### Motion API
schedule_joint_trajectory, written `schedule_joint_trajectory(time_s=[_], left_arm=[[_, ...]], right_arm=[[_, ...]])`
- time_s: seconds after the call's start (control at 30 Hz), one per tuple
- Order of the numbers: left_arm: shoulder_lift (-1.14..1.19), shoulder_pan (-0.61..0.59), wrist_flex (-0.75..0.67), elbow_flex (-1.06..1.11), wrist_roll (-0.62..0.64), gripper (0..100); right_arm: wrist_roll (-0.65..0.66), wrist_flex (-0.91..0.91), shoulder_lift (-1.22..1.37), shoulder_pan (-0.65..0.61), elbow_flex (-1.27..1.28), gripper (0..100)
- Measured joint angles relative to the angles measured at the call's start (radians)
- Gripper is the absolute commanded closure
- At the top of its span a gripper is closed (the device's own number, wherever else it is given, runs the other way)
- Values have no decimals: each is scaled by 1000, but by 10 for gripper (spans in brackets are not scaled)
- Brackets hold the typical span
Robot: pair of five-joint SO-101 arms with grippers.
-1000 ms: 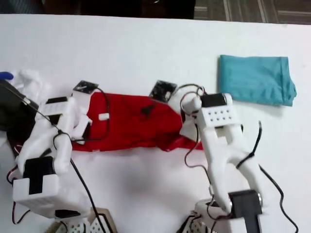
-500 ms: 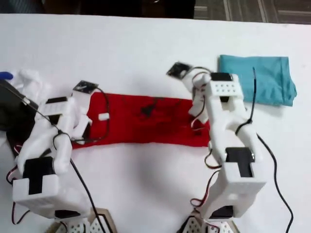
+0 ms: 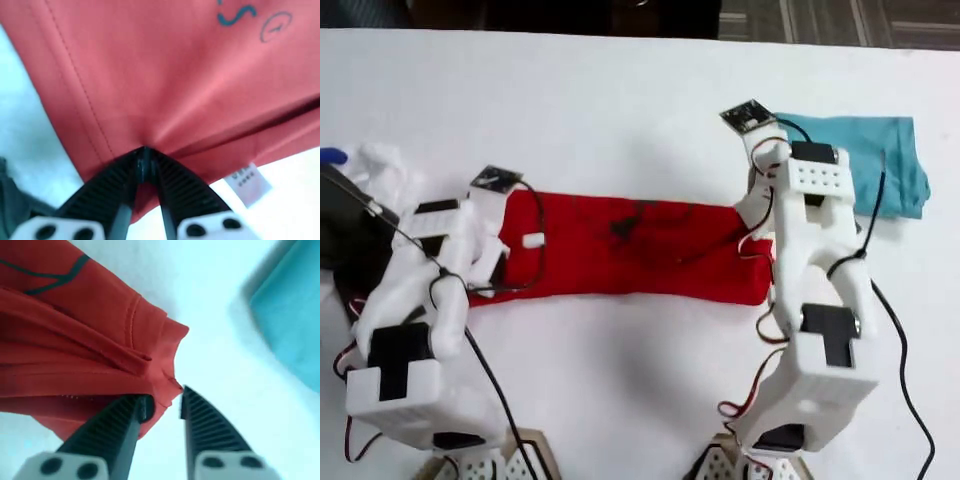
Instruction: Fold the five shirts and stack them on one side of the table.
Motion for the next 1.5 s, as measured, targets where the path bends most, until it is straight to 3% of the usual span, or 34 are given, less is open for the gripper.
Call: schedule_joint_trajectory(time_s=[0.3, 0.43, 0.73, 0.97, 1.13, 1.23, 1.5], left_arm=[[0, 0, 0, 0, 0, 975], [0, 0, 0, 0, 0, 975], [0, 0, 0, 0, 0, 975], [0, 0, 0, 0, 0, 975], [0, 0, 0, 0, 0, 975], [0, 0, 0, 0, 0, 975], [0, 0, 0, 0, 0, 975]], right_arm=[[6, 32, -184, -34, 0, 846], [2, 34, -186, -69, 0, 836], [-209, -29, -32, -235, -8, 833], [-273, -103, 74, -210, -26, 836], [-273, -17, 25, -153, -121, 854], [-273, 61, -83, -120, -152, 991], [-218, 244, -150, -110, 18, 980]])
